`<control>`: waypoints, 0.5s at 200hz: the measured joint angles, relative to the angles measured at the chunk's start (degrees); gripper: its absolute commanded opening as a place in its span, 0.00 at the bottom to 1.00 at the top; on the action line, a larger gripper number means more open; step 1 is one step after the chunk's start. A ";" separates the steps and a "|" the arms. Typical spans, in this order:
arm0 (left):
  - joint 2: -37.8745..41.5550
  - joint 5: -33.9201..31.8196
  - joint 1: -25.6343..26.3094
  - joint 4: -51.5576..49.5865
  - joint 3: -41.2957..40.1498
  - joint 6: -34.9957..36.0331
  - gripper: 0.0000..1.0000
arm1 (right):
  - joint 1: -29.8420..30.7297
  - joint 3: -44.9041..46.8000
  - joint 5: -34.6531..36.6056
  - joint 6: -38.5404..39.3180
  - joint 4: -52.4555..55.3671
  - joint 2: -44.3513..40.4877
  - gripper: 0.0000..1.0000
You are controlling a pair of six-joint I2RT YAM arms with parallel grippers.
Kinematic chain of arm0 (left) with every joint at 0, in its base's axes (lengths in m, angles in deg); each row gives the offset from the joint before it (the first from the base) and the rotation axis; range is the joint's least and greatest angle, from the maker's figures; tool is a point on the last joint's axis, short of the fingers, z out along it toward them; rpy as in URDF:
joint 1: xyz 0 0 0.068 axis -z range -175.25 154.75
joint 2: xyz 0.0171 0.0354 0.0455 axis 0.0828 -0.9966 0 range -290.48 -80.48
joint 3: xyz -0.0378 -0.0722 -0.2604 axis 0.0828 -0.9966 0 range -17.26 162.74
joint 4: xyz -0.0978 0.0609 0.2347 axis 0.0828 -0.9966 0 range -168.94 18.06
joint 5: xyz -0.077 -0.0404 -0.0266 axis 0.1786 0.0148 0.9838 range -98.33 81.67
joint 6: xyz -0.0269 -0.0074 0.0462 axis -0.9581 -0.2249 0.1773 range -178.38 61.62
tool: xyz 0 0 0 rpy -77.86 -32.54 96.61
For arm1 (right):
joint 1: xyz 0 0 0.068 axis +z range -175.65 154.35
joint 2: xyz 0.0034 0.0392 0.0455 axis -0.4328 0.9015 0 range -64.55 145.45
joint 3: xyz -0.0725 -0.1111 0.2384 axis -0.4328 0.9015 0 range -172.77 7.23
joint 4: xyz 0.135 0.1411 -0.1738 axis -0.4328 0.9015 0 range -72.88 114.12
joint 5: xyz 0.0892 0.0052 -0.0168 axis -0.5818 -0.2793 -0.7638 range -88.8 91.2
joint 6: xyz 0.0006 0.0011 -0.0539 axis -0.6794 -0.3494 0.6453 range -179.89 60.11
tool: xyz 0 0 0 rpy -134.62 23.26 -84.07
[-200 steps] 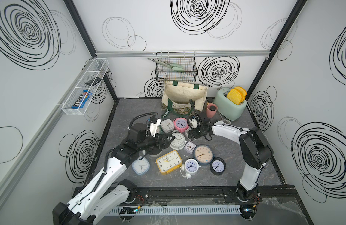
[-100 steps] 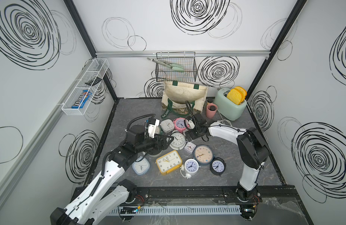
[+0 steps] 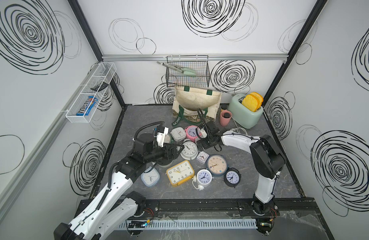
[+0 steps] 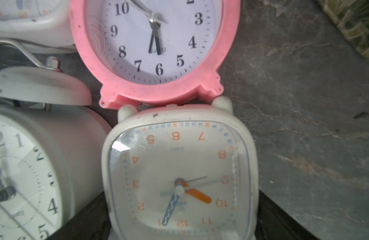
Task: Put the alarm clock into the canvas bag
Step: Pick up the alarm from the center of the board.
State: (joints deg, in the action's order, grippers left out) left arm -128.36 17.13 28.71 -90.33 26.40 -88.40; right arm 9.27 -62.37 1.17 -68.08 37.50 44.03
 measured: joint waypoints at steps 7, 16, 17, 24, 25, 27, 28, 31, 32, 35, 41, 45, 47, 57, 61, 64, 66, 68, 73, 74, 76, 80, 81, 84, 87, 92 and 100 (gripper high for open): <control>0.00 0.00 -0.07 0.04 0.00 -0.04 0.96 | -0.02 0.26 -0.11 0.00 -0.37 0.00 0.97; 0.00 0.00 -0.15 0.11 0.00 -0.22 0.96 | -0.11 0.50 -0.24 -0.09 -0.72 -0.15 0.95; 0.00 0.00 -0.15 0.13 0.00 -0.22 0.96 | -0.11 0.52 -0.24 -0.09 -0.72 -0.15 0.95; 0.00 0.02 -0.26 0.13 0.00 -0.33 0.96 | -0.20 0.79 -0.48 -0.13 -1.11 -0.35 0.93; 0.00 0.02 -0.26 0.13 0.00 -0.37 0.96 | -0.20 0.83 -0.55 -0.13 -1.16 -0.39 0.93; 0.00 0.02 -0.28 0.13 0.00 -0.44 0.96 | -0.24 0.92 -0.55 -0.17 -1.25 -0.46 0.93; 0.00 0.02 -0.31 0.13 0.00 -0.42 0.96 | -0.24 0.96 -0.57 -0.20 -1.29 -0.46 0.93; 0.00 0.02 -0.33 0.13 0.00 -0.44 0.96 | -0.28 1.07 -0.74 -0.15 -1.40 -0.55 0.92; 0.00 0.02 -0.33 0.13 0.00 -0.46 0.96 | -0.31 1.11 -0.79 -0.15 -1.44 -0.59 0.92; 0.00 0.02 -0.35 0.13 0.00 -0.50 0.96 | -0.37 1.29 -0.87 -0.17 -1.68 -0.68 0.92; 0.00 0.02 -0.42 0.13 0.00 -0.59 0.96 | -0.48 1.57 -1.16 -0.17 -2.05 -0.90 0.91; 0.00 0.02 -0.46 0.13 0.00 -0.61 0.96 | -0.55 1.77 -1.33 -0.17 -2.27 -1.05 0.90; 0.00 0.02 -0.46 0.13 0.00 -0.63 0.96 | -0.59 1.86 -1.40 -0.15 -2.32 -1.11 0.90; 0.00 0.02 -0.46 0.13 0.00 -0.70 0.96 | -0.76 2.27 -1.77 -0.15 -2.73 -1.42 0.88; 0.00 0.00 -0.46 0.13 0.00 -0.74 0.96 | -0.81 2.32 -1.88 -0.15 -2.80 -1.53 0.86; 0.00 0.02 -0.46 0.13 0.00 -0.79 0.96 | -0.85 2.34 -1.99 -0.15 -2.84 -1.57 0.85; 0.00 0.00 -0.46 0.13 0.00 -0.83 0.96 | -0.87 2.34 -2.01 -0.15 -2.84 -1.64 0.84; 0.00 0.02 -0.46 0.13 0.00 -0.83 0.96 | -0.90 2.34 -2.05 -0.15 -2.89 -1.66 0.83; 0.00 0.00 -0.48 0.13 0.00 -0.87 0.96 | -1.01 2.34 -2.16 -0.15 -2.82 -1.81 0.82; 0.00 0.02 -0.48 0.13 0.00 -0.87 0.96 | -1.01 2.36 -2.16 -0.15 -2.82 -1.84 0.82; 0.00 0.00 -0.48 0.13 0.00 -0.87 0.96 | -1.03 2.40 -2.25 -0.15 -2.75 -1.88 0.82; 0.00 0.00 -0.50 0.13 0.00 -0.90 0.96 | -1.11 2.51 -2.36 -0.17 -2.69 -2.05 0.81; 0.00 0.02 -0.50 0.13 0.00 -0.90 0.96 | -1.11 2.54 -2.38 -0.17 -2.69 -2.08 0.80; 0.00 0.02 -0.50 0.13 0.00 -0.90 0.96 | -1.20 2.67 -2.56 -0.17 -2.62 -2.21 0.79; -0.02 0.00 -0.52 0.13 0.00 -0.92 0.96 | -1.27 2.78 -2.62 -0.17 -2.58 -2.43 0.79; -0.02 0.00 -0.52 0.13 0.00 -0.92 0.96 | -1.40 2.97 -2.93 -0.20 -2.34 -2.64 0.78; -0.09 0.02 -0.52 0.13 0.00 -0.94 0.96 | -1.70 3.56 -3.58 -0.22 -1.84 -3.43 0.77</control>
State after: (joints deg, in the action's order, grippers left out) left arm -128.45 17.15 28.19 -90.20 26.40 -89.34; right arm 7.57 -58.81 -2.42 -68.30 35.66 40.59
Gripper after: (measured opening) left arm 0.962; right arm 0.958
